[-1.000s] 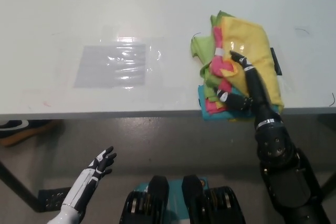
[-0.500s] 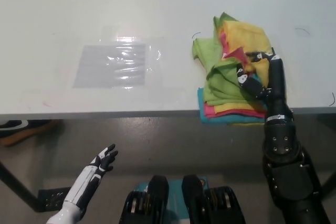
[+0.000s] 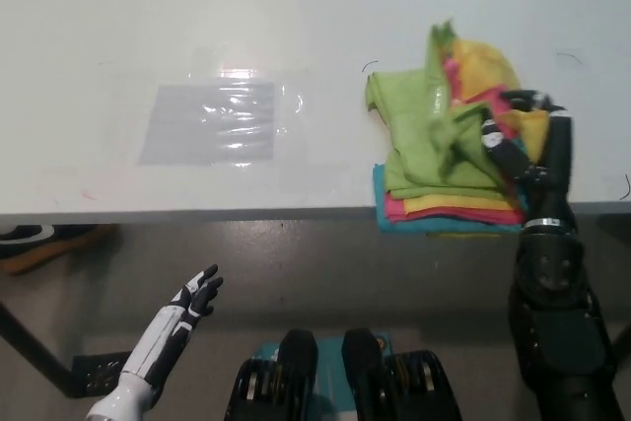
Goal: A stack of folded microfibre clothes with a single fold is kept infront of the robot. the robot uses its right hand to grab one end of the clothes and pulla it away from the other end to unfold
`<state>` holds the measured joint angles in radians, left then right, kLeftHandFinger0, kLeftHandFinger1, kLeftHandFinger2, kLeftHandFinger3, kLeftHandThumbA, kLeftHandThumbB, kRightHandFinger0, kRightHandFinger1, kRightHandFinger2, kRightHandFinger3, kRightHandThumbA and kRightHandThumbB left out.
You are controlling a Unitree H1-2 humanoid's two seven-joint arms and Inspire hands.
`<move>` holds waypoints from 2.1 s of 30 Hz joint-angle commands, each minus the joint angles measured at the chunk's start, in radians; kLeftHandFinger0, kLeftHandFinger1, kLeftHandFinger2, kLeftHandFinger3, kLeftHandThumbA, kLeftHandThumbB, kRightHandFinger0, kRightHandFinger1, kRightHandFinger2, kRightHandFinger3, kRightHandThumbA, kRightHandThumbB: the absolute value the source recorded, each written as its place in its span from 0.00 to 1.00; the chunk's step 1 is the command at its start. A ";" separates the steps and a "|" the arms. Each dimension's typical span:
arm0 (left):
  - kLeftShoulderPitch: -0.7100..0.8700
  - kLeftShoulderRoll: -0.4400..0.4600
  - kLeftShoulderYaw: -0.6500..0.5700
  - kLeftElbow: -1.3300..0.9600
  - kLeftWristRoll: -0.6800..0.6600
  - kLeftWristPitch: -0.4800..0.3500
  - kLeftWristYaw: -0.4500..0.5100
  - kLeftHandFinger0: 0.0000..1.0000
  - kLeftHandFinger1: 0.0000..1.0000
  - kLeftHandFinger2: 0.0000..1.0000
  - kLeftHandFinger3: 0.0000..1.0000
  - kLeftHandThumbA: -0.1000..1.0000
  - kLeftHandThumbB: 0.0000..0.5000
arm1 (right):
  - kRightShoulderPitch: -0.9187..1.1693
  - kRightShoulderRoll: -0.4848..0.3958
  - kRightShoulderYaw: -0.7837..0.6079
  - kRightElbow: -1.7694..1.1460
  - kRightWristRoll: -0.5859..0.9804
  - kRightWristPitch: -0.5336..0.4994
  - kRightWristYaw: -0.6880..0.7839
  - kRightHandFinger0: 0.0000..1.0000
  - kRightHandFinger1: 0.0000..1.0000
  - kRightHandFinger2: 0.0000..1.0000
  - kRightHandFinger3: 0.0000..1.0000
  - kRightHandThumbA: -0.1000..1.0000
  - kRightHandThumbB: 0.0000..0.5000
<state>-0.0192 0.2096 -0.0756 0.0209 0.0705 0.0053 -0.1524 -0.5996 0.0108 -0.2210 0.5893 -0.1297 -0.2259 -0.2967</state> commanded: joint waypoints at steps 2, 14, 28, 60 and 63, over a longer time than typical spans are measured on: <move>-0.021 0.013 0.005 0.003 -0.009 -0.027 -0.012 1.00 1.00 1.00 1.00 0.98 0.19 | -0.072 0.012 -0.175 -0.028 0.338 -0.026 0.036 0.00 0.30 0.68 0.74 0.70 0.06; -0.009 0.014 0.005 0.026 0.003 -0.044 -0.002 1.00 1.00 1.00 1.00 0.97 0.14 | -0.099 -0.032 -0.387 0.018 0.556 0.063 0.063 0.32 0.67 1.00 0.93 0.84 0.11; 0.014 0.013 0.010 0.026 0.020 -0.044 0.013 1.00 1.00 1.00 1.00 0.90 0.11 | -0.001 -0.051 -0.291 -0.035 0.499 -0.009 0.180 1.00 1.00 1.00 1.00 1.00 0.51; -0.011 0.026 0.022 0.040 -0.003 -0.043 -0.003 1.00 1.00 1.00 1.00 0.88 0.10 | 0.253 0.018 -0.078 -1.222 0.109 -0.007 0.127 1.00 1.00 1.00 1.00 1.00 0.45; -0.007 0.026 0.019 0.041 -0.001 -0.046 -0.005 1.00 1.00 1.00 1.00 0.92 0.14 | 0.335 0.008 0.010 -1.229 0.124 -0.034 0.198 1.00 1.00 1.00 1.00 1.00 0.34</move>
<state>-0.0033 0.2107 -0.0715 0.0736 0.0773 0.0033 -0.1509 -0.3162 0.0160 -0.3205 -0.4794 0.0977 -0.2219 -0.1912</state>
